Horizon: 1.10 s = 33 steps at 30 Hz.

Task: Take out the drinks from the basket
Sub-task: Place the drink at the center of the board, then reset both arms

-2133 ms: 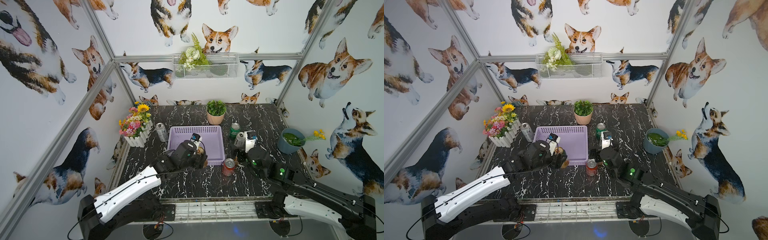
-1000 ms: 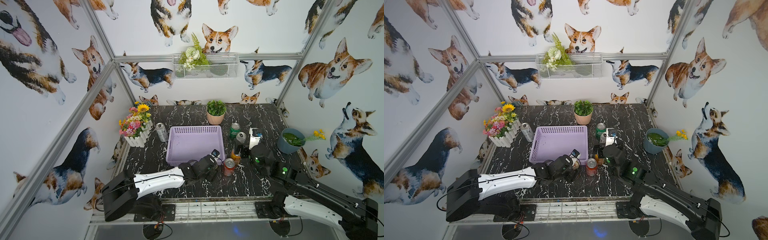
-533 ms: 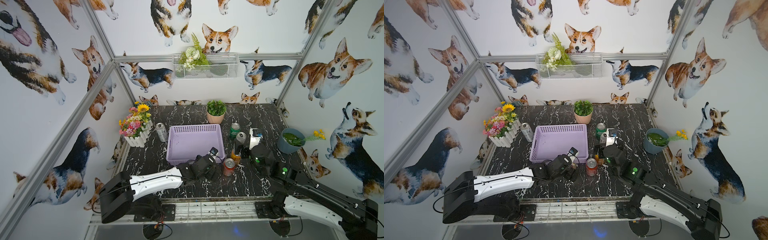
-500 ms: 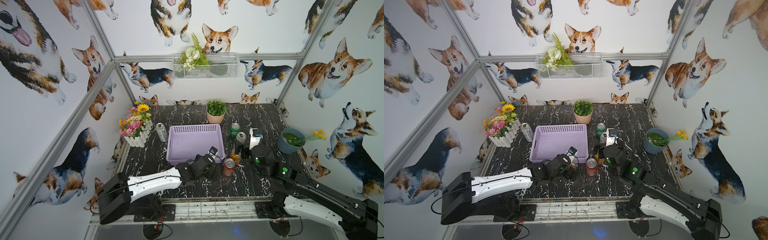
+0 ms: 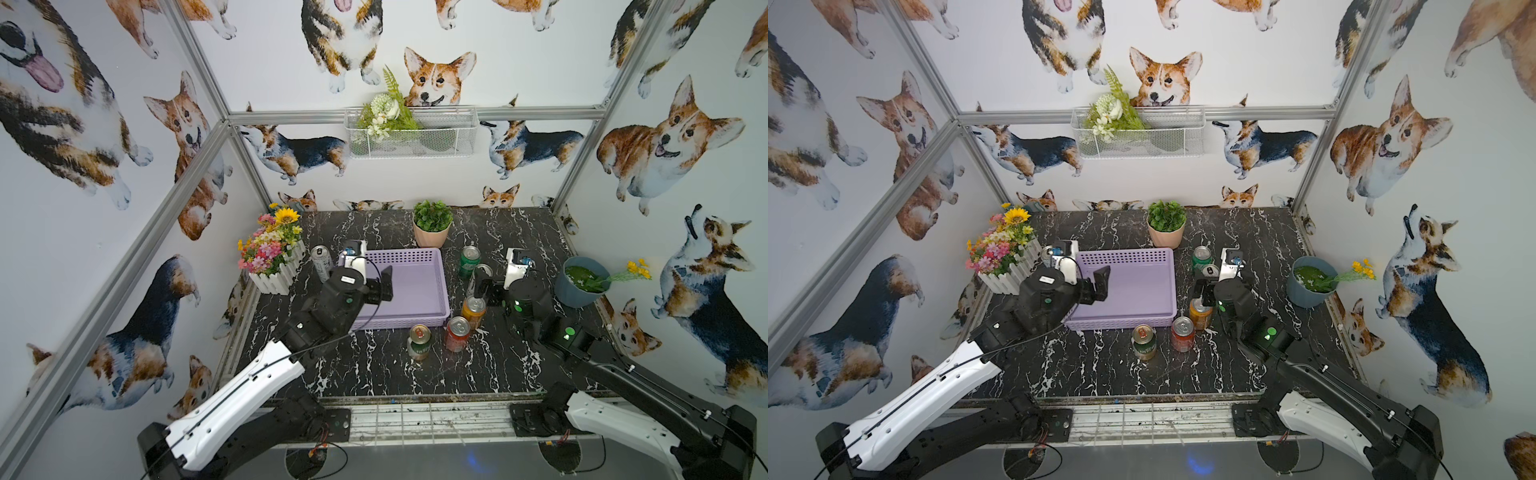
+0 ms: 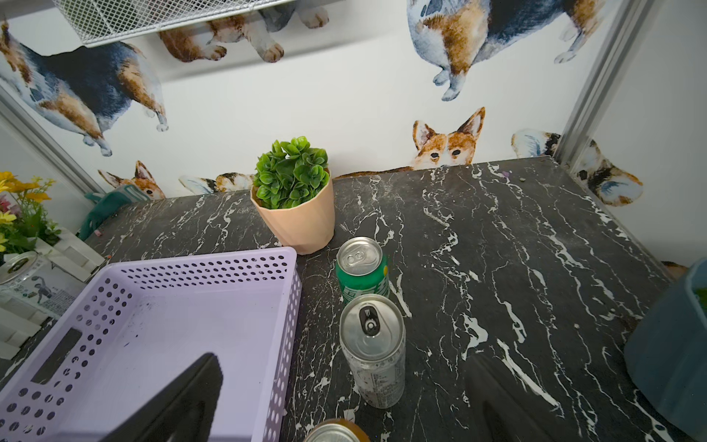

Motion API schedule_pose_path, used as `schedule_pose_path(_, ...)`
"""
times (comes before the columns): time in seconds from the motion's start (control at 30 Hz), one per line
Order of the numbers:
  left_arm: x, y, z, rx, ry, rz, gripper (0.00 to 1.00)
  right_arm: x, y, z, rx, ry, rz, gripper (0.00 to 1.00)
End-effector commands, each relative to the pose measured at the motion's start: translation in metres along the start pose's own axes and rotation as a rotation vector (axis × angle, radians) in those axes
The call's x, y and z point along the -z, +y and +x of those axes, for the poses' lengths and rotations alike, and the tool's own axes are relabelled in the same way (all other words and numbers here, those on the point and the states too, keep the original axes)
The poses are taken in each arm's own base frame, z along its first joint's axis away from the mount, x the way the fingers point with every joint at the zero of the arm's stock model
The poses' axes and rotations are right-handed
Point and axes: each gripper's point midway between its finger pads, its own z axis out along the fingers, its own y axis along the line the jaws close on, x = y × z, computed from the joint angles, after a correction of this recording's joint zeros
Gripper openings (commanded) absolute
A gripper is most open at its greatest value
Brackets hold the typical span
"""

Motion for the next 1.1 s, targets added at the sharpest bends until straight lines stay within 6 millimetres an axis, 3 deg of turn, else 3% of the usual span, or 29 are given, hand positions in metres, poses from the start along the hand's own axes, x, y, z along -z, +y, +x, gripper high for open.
schedule_pose_path(0.0, -0.011, 0.025, -0.01, 0.033, -0.009, -0.023, 1.0, -0.007, 0.007, -0.018, -0.065, -0.04, -0.054, 1.0)
schedule_pose_path(0.13, -0.039, 0.06, -0.013, 0.053, 0.015, -0.098, 1.0, -0.018, -0.004, -0.025, -0.079, -0.059, 0.0, 1.0)
schedule_pose_path(0.3, -0.07, 0.108, -0.002, 0.075, 0.044, -0.247, 1.0, -0.035, -0.011, -0.025, -0.054, -0.074, 0.023, 1.0)
schedule_pose_path(0.5, -0.111, 0.133, 0.032, 0.14, 0.09, -0.208, 1.0, -0.062, -0.043, -0.022, -0.134, -0.042, 0.127, 1.0)
schedule_pose_path(0.6, -0.124, 0.139, 0.038, 0.098, 0.078, -0.21, 1.0, -0.067, -0.06, -0.028, -0.184, -0.067, 0.168, 1.0)
schedule_pose_path(0.8, -0.118, 0.163, 0.031, 0.005, -0.029, -0.334, 1.0, -0.072, -0.07, -0.033, -0.203, -0.099, 0.191, 1.0)
schedule_pose_path(1.07, -0.086, 0.193, 0.063, -0.117, -0.108, -0.451, 1.0, -0.071, -0.074, -0.029, -0.177, -0.111, 0.199, 1.0)
